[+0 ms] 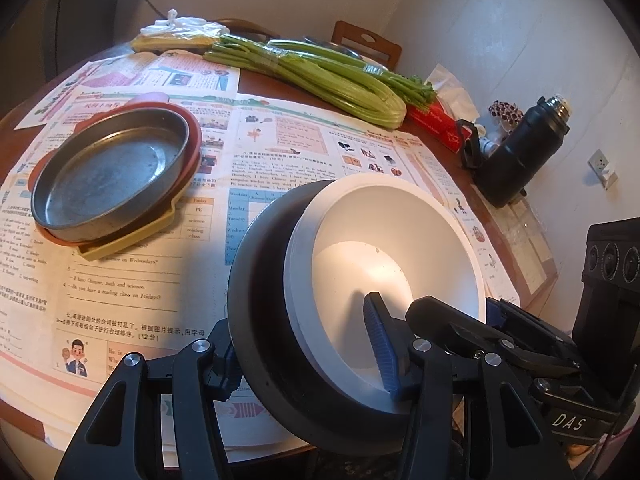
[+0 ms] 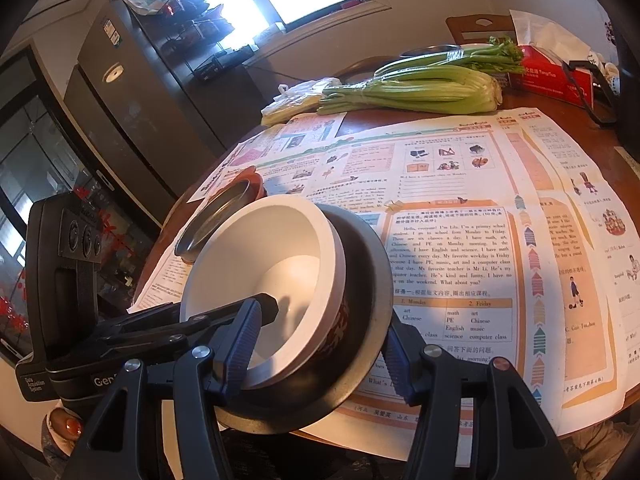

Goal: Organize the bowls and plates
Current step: 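Lift and carry the steel bowl with cups toward the steel pan, then lower the steel bowl onto the steel pan on the orange plate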

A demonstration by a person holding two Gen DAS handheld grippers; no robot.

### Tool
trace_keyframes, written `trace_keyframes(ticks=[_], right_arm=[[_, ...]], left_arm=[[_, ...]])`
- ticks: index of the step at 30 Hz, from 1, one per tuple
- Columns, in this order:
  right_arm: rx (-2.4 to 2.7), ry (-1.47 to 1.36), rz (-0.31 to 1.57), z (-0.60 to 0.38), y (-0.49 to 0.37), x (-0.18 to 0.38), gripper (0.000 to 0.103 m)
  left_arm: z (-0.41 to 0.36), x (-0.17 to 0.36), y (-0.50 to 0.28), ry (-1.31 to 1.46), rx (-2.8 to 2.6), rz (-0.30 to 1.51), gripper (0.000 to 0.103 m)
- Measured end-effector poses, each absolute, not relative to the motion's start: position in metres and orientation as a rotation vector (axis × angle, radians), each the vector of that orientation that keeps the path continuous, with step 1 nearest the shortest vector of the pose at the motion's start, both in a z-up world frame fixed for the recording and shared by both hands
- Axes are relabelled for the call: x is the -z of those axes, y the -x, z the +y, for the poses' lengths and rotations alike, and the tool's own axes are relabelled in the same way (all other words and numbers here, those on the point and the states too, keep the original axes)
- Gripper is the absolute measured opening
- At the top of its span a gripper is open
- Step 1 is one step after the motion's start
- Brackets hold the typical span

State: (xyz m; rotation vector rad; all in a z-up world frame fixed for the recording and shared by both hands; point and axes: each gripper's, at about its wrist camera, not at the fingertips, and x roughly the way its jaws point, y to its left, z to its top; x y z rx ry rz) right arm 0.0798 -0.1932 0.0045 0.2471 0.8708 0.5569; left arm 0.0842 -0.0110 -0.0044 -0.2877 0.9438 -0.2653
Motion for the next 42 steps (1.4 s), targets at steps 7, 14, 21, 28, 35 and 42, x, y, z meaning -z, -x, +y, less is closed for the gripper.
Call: trace_keyframes(ticks=[7,14,21,28,35,42], right_arm=[[-0.574,-0.243,0.86,-0.185,-0.082,-0.011,0.058],[-0.593,-0.236,0.855,-0.176,-0.086,-0.018,0.058],[-0.609,-0.225,0.853,-0.163,-0.089,-0.022,0.058],[-0.631,-0.212,0.852,-0.149,-0.094,-0.027,0.058],[-0.646,-0.204,0.866,-0.137,-0.098,-0.024,0.058],[-0.656,-0.186,0.862,-0.125,-0.102,-0.027,0.058]], left_arm=[[-0.002,-0.004,-0.082,0.288,0.25,0.917,0.054],[0.008,-0.01,-0.079,0.301,0.243,0.897,0.054],[0.021,-0.015,-0.078,0.317,0.227,0.88,0.054],[0.036,-0.018,-0.076,0.332,0.212,0.863,0.054],[0.047,-0.015,-0.077,0.351,0.197,0.866,0.054],[0.059,-0.018,-0.078,0.363,0.19,0.853,0.054]])
